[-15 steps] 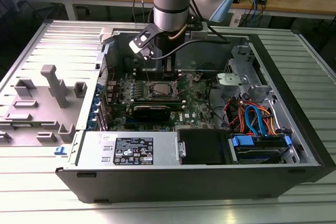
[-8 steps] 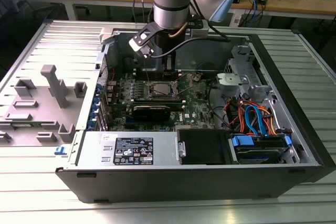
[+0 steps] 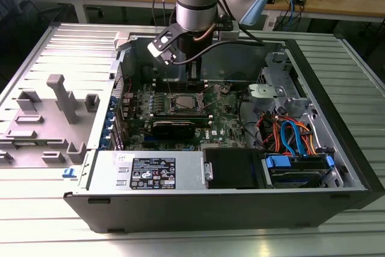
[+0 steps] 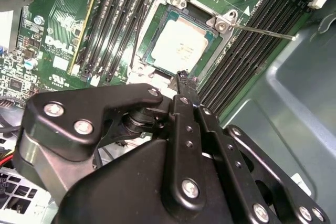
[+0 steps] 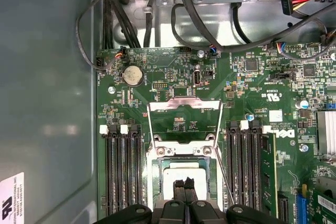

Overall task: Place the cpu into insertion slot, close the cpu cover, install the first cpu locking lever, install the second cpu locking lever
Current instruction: 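Close the cpu cover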

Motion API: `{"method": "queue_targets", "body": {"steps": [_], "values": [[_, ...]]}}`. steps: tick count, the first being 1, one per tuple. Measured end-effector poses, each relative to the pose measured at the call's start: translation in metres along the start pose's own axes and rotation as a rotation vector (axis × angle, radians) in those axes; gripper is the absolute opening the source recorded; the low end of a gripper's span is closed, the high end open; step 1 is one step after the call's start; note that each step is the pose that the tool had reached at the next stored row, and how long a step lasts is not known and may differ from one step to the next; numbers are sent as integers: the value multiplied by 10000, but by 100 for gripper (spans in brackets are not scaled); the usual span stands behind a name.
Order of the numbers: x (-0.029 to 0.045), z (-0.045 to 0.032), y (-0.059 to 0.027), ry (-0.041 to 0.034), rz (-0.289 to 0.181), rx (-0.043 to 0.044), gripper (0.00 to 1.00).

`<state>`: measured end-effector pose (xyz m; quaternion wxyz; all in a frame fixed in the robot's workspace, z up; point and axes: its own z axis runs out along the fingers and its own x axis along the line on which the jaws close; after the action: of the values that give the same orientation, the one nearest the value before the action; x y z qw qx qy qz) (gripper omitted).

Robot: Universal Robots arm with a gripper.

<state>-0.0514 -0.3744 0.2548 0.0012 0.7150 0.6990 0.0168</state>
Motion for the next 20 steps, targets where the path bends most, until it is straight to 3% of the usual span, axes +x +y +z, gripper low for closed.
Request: {"method": "queue_targets", "body": {"steps": [14,20], "values": [[0,-11,0,0,0,0,11],[3,-106,3,1,0,-1,11]]}}
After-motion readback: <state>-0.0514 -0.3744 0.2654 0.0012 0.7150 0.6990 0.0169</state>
